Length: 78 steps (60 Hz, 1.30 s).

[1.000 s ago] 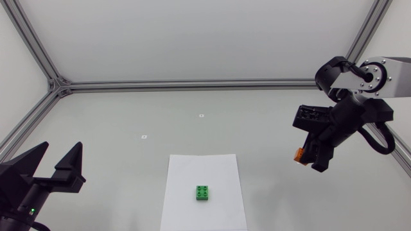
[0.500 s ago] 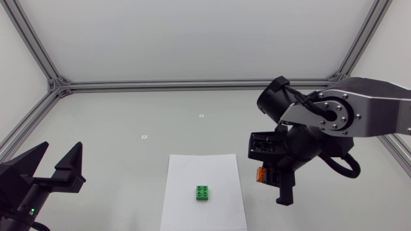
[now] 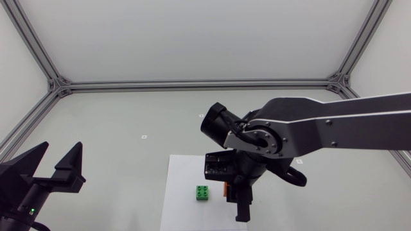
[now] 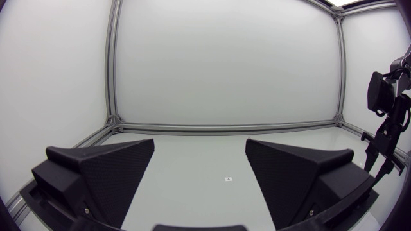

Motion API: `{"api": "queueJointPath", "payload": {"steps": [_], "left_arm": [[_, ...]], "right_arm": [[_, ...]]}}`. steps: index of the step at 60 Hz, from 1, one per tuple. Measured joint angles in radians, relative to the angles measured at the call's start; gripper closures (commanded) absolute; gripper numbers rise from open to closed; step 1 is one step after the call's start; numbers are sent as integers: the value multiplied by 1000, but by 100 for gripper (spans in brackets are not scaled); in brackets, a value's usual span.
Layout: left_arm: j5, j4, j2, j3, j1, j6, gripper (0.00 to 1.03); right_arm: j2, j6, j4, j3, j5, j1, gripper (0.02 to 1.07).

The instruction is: Pick up the orange 2x2 brick with the right arm and stack it on top of the green 2x2 brick in the center

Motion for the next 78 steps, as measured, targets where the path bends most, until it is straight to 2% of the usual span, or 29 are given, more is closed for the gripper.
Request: {"api": "queueJointPath", "payload": {"steps": [37, 78], "left_arm": [[0, 0, 0, 0, 0, 0, 4], [0, 0, 0, 0, 0, 0, 4]], "right_arm": [[229, 3, 29, 211, 37, 89, 101], [262, -19, 32, 219, 37, 113, 101]]}}
